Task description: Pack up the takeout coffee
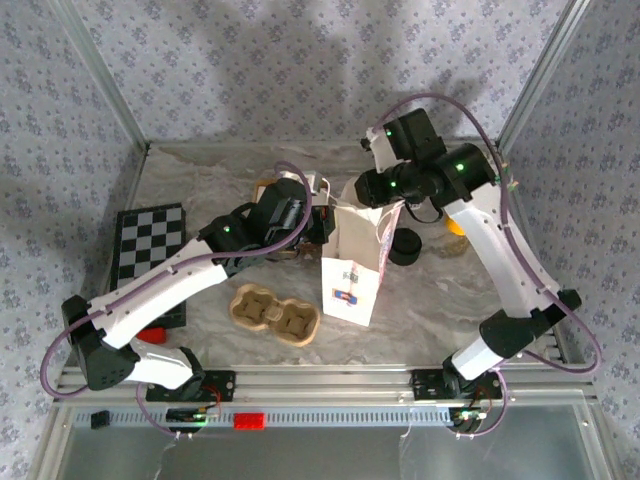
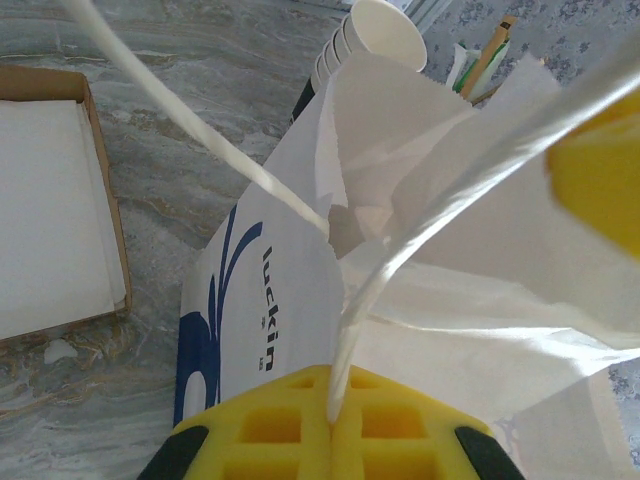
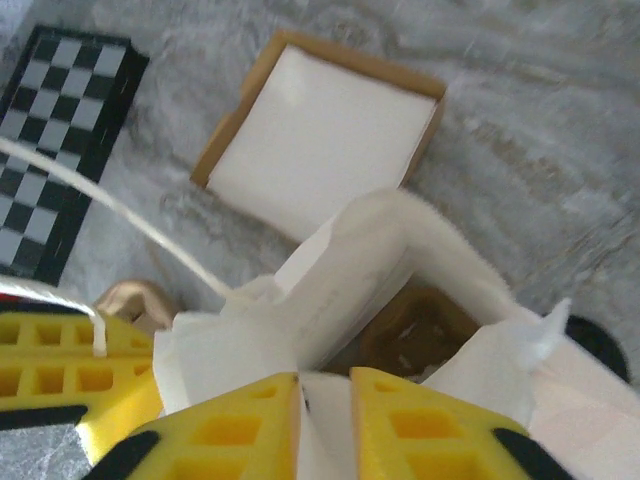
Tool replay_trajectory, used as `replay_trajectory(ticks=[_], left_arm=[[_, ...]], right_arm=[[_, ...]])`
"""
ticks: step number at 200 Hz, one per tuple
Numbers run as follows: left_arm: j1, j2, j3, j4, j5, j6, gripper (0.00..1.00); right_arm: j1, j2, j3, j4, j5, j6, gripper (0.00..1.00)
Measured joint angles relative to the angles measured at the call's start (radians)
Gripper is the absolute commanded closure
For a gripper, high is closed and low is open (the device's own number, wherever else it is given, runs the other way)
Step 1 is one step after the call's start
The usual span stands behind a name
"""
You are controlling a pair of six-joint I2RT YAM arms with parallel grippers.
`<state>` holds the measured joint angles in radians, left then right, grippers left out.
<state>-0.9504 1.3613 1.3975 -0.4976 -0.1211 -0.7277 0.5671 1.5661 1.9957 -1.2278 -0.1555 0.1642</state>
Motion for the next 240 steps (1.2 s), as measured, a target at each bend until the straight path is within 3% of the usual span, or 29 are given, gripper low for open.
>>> replay_trajectory(ticks=[100,138,167,200,219,240], left_arm=[[0.0,0.0,0.0,0.0,-0.007,-0.008,0.97],[0.0,0.0,0.0,0.0,-0.008,-0.008,0.97],[0.0,0.0,0.0,0.0,-0.008,-0.008,0.96],[0.0,0.0,0.0,0.0,-0.011,-0.008,0.92],[0.0,0.0,0.0,0.0,-0.011,-0.008,0.91],[0.0,0.0,0.0,0.0,-0.011,-0.008,0.9]], right_arm=[[0.003,0.022,-0.109,-0.105,-0.082,-0.11,0.9],[0.002,0.045,-0.101,-0.099,-0.103,-0.123,0.68],[-0.001,0.044,0.014,-0.097,-0.107,-0.114,0.5],[-0.043,0.013,0.093,-0.078,-0.11,-0.101,0.5],[-0.064,0.006,0.109,-0.092,-0.112,-0.108,0.63],[-0.051,0.021,0.122,-0.13,-0.141,-0.138,0.7]])
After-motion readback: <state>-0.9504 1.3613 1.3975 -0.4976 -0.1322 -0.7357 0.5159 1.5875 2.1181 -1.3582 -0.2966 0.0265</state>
